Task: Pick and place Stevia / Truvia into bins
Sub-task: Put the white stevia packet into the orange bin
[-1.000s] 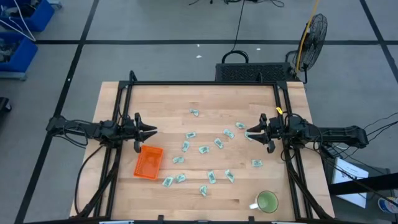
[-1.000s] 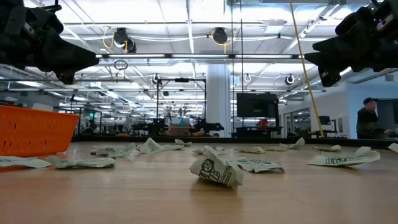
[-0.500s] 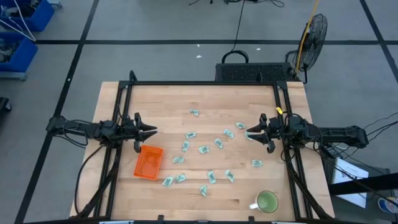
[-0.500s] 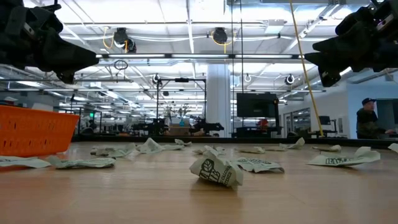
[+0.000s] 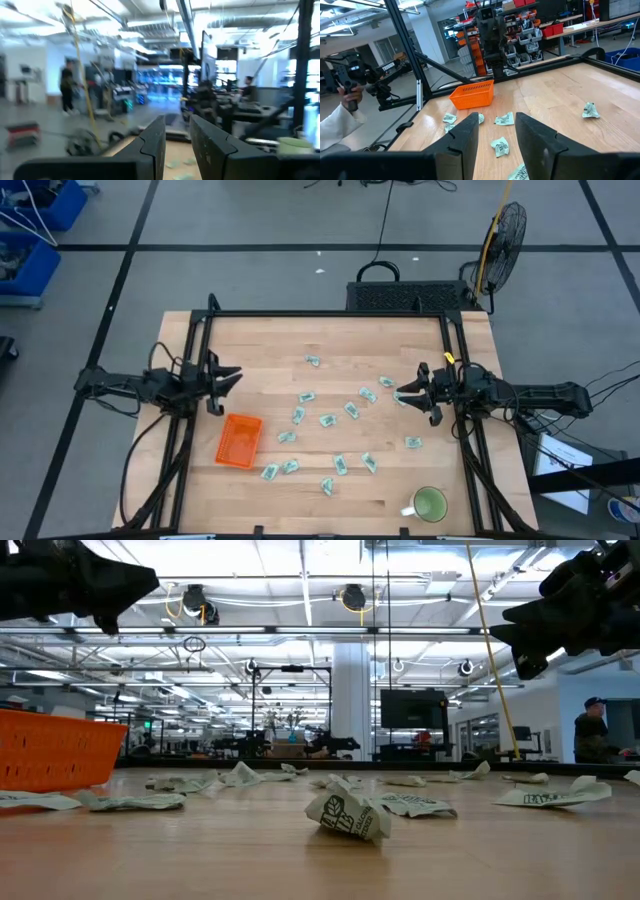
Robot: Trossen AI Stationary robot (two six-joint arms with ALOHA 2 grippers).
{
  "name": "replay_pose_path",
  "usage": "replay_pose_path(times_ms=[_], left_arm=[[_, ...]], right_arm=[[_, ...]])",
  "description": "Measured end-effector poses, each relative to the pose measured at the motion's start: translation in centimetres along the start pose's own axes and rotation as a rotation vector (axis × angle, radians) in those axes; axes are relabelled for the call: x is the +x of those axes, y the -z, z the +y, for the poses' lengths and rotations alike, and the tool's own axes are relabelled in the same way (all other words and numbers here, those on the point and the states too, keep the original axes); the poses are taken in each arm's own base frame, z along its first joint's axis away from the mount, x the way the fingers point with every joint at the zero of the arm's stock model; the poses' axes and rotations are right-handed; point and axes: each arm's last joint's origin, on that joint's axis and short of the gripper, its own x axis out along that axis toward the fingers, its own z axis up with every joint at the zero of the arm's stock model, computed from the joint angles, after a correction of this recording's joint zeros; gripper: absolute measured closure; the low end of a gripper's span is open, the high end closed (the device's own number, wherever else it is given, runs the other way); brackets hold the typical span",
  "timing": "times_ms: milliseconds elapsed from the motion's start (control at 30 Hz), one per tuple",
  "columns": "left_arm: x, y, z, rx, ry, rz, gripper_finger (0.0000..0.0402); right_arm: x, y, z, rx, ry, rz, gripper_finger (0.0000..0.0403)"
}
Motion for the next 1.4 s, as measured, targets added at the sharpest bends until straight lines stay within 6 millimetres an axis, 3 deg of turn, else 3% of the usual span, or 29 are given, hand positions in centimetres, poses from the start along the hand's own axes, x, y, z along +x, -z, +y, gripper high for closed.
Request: replay_pose_path(times_ms=[500, 867, 1400], left_arm=[[-0.02, -0.52, 0.27, -0.073, -0.073, -0.046, 0.0309], [-0.01, -0.55, 0.12, -0.354, -0.012, -0.054, 0.0309], [0.09, -0.98, 0.50, -0.345, -0.145, -0.051, 0.0309]], right_arm=[[0.00, -0.01, 0.00, 0.000, 0.000, 0.000, 0.0277], [0.00, -0.01, 0.00, 0.000, 0.000, 0.000, 0.0277], [0.00, -0.01, 0.00, 0.003, 0.000, 0.000, 0.0277]])
